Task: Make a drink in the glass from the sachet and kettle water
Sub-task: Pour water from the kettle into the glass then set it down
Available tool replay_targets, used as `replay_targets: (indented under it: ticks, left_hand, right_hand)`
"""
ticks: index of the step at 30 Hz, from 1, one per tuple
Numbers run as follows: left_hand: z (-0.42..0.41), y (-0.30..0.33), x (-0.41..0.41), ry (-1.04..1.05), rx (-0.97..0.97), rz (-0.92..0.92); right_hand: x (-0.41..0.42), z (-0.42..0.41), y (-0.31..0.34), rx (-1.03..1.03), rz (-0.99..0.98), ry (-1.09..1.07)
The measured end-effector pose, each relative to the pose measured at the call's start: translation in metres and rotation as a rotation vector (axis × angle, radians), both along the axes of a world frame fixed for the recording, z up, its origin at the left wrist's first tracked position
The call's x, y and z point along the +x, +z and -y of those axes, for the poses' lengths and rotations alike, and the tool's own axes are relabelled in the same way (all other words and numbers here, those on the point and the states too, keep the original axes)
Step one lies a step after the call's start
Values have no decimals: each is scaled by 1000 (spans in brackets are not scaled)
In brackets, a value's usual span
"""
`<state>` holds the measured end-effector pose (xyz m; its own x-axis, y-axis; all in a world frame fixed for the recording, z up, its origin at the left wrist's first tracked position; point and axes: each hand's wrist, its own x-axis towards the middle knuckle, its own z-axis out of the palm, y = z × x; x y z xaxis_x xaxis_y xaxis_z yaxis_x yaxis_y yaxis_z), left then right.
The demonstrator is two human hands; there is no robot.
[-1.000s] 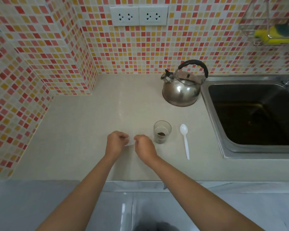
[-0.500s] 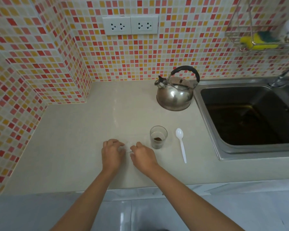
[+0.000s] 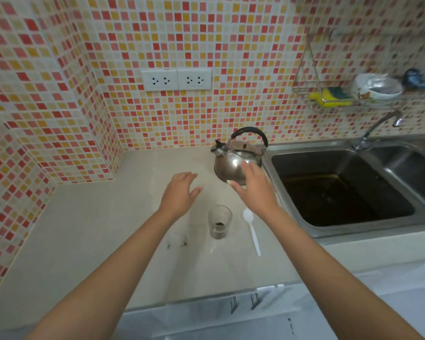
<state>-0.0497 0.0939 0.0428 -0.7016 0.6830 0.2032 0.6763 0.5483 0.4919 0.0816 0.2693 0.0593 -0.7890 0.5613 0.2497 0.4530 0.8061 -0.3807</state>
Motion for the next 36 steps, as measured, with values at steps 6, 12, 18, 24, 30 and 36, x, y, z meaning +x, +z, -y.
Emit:
replay_targets:
  ticks: [6, 12, 18, 24, 30, 36]
  left_hand:
    - [-65, 37, -31, -48, -84, -51]
    - [-121, 39, -58, -28, -129, -38]
    - [-166, 27, -92, 62, -192, -12]
    - [-196, 14, -114, 88, -236, 33]
    - [-214, 8, -125, 116, -243, 59]
    - [-217, 13, -126, 149, -267, 125]
  right_hand:
    - [-32, -56, 15, 36, 106, -40]
    - [-63, -109, 24, 27, 134, -1]
    - [-103, -159, 22, 49, 197, 104]
    - [-142, -196, 15, 63, 195, 219]
    - [-163, -214, 5, -240, 75, 248]
    - [-171, -225, 5, -416, 62, 289]
